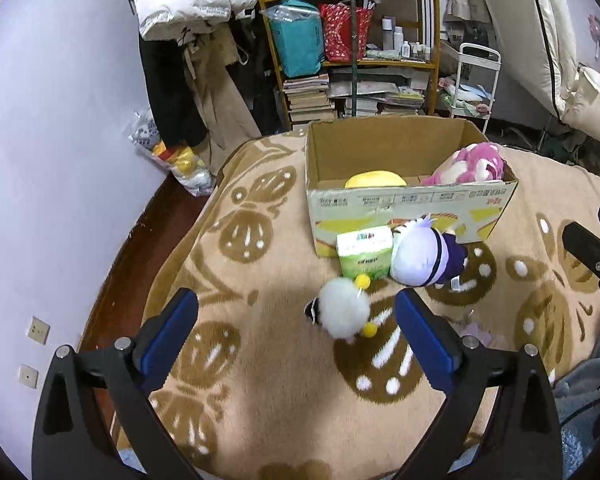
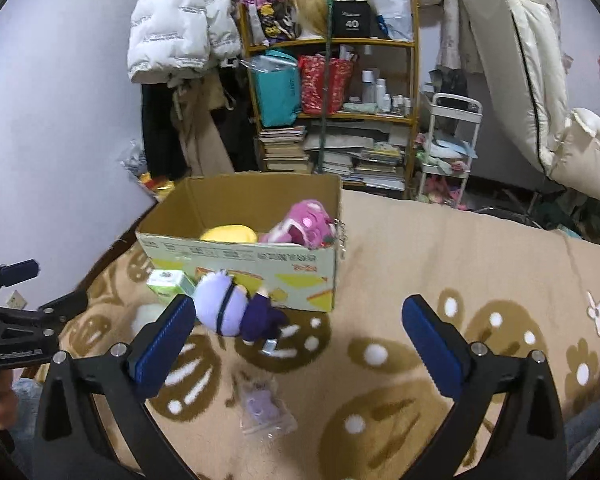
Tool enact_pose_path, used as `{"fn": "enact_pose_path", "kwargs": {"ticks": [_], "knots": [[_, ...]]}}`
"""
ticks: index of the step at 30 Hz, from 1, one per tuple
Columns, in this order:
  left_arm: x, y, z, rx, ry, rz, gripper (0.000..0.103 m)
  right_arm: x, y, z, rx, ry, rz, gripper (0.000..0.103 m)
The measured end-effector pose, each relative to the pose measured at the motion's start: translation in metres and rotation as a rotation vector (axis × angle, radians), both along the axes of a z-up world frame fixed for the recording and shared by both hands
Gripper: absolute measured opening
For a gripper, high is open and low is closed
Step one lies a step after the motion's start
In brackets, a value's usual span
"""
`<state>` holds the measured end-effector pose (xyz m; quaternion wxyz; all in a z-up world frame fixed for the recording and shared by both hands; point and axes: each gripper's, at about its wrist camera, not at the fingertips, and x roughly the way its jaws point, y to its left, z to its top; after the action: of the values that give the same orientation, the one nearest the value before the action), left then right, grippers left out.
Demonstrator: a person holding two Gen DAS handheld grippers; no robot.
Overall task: Organize soft objects
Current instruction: 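Move both tools back down toward the remaining items beside the box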
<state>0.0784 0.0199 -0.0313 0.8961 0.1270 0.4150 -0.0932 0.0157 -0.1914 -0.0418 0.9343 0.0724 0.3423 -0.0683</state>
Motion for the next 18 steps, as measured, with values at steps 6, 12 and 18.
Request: {"fn": "enact_pose_path", "kwargs": {"ticks": [6,12,18], "knots": [[0.005,0.005,-0.004,-0.001,0.013,0.006,0.097,0.005,0.003,-0.012,0.010,0.061,0.005,0.103],[0.012,0.002,-0.011,0.009,0.035,-0.005,0.097,0.018,0.005,-0.022,0.009,0.110,0.005,0.103],[0.025,-0.004,-0.024,0.004,0.073,-0.017,0.097,0.031,0.005,-0.037,0.054,0.165,0.012,0.103]]}}
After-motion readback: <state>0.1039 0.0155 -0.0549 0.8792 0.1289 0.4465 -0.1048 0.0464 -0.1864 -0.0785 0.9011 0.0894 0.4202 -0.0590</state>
